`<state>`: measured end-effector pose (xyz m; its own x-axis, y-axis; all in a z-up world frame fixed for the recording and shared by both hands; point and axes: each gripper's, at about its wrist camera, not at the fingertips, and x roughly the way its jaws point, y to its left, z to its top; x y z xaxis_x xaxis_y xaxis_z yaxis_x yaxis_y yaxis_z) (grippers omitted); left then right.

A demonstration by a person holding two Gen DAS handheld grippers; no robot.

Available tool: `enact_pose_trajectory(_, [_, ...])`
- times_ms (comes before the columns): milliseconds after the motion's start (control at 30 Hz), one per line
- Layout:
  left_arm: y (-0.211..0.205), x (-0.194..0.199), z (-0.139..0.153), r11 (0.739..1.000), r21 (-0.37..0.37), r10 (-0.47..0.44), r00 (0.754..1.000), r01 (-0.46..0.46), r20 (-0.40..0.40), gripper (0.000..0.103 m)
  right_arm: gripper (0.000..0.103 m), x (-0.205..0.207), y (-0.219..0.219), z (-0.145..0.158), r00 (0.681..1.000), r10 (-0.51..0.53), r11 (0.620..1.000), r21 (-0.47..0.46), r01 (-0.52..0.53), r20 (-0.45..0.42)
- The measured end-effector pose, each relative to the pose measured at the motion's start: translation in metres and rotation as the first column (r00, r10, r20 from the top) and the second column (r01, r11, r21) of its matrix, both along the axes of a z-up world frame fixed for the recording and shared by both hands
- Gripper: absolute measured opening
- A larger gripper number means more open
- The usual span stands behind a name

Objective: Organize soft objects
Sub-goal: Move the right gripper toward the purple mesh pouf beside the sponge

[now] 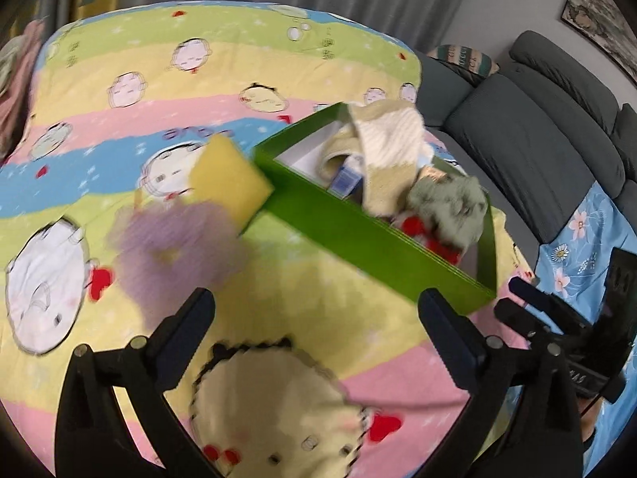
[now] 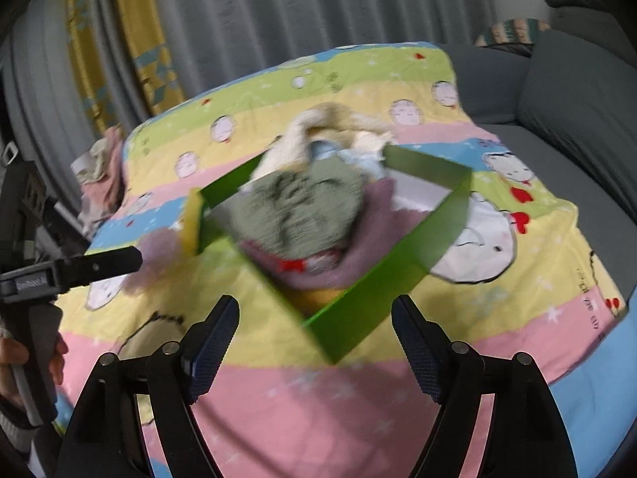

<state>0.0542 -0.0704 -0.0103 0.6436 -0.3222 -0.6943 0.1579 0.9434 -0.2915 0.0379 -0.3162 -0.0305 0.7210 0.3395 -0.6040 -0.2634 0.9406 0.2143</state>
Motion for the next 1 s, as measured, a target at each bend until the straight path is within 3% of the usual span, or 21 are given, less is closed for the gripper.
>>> enact_pose_trajectory(133, [0.033, -0.027, -0.011, 0.997, 0.014, 0.080, 0.997, -0.080, 0.007, 0.102, 0.080, -0.012, 0.023, -0.003, 0.996, 0.087, 0.996, 0.018, -0.087, -0.009])
enact_pose_trajectory(300, [0.080, -0.062, -0.031, 0.979, -0.025, 0.201, 0.979, -0.202, -0.023, 0.102, 0.080, -0.012, 0.058, -0.017, 0.982, 0.180, 0.984, 0.022, -0.179, -0.057])
enact_pose_trajectory(500, [0.108, -0.076, -0.042, 0.964, -0.030, 0.264, 0.964, -0.265, -0.044, 0.102, 0.080, -0.003, 0.100, -0.023, 0.960, 0.271, 0.962, 0.063, -0.266, -0.078])
enact_pose_trajectory(633, [0.121, -0.077, -0.040, 0.955, -0.078, 0.285, 0.958, -0.287, -0.043, 0.102, 0.080, 0.013, 0.136, -0.018, 0.947, 0.314, 0.948, 0.085, -0.308, -0.064])
enact_pose_trajectory(800, [0.135, -0.079, -0.035, 0.947, -0.086, 0.308, 0.951, -0.308, -0.019, 0.102, 0.080, 0.049, 0.180, -0.018, 0.944, 0.320, 0.945, 0.104, -0.311, -0.080])
enact_pose_trajectory(933, [0.149, -0.078, -0.035, 0.939, -0.092, 0.331, 0.943, -0.331, -0.022, 0.102, 0.080, 0.083, 0.207, -0.032, 0.929, 0.335, 0.936, 0.172, -0.308, -0.159])
enact_pose_trajectory(1000, [0.156, -0.075, -0.037, 0.934, -0.111, 0.337, 0.941, -0.339, -0.034, 0.102, 0.064, 0.094, 0.218, -0.042, 0.927, 0.318, 0.945, 0.147, -0.292, -0.200])
